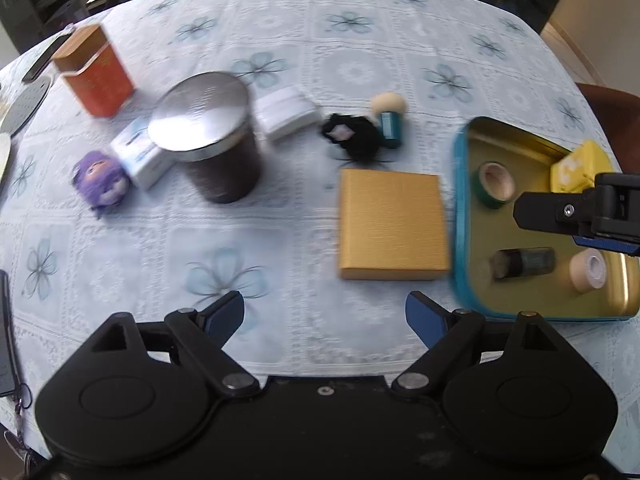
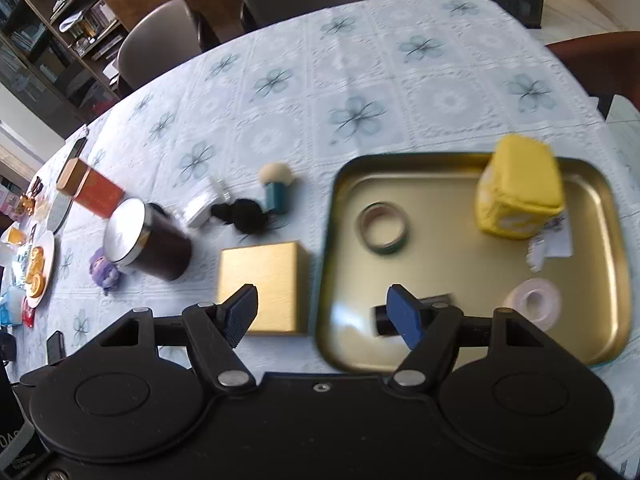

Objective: Organize soft objects
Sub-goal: 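Move the right tool toward the clear bag of white items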

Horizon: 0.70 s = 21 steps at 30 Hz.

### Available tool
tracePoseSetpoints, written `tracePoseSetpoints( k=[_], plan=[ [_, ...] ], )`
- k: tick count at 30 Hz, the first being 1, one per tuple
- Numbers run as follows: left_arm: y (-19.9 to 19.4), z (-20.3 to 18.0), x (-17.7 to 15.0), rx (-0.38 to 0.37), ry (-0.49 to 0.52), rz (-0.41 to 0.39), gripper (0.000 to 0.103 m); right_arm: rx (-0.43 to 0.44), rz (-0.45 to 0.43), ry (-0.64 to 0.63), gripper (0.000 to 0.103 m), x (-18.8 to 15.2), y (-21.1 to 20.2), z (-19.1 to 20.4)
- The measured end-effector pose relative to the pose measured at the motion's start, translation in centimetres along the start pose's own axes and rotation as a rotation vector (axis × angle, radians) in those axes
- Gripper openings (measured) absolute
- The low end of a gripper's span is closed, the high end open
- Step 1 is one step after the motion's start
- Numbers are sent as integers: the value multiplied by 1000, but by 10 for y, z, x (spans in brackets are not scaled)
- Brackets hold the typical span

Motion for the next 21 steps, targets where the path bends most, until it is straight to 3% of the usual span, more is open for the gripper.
tracePoseSetpoints(
  k=[9, 17, 21],
  plan=[
    [-20, 97, -8, 10, -43, -24, 93, -33, 0, -143, 68, -17, 8, 90],
    [-29, 159, 14, 25, -56, -46, 95, -19, 96, -75, 62, -3, 27, 121],
    [-29, 186, 35, 46, -84, -65, 95, -30, 63, -28, 62, 18, 27, 127]
  ],
)
Point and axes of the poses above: each gripper's, at about its wrist camera, not at the fingertips, and y roughly the way its jaws point, z to its left, x to its top, the point moved 2 cm from there along y, roughly the way its jaws point, and after that the axes turned 12 degrees about -x, right-handed, at the moved point
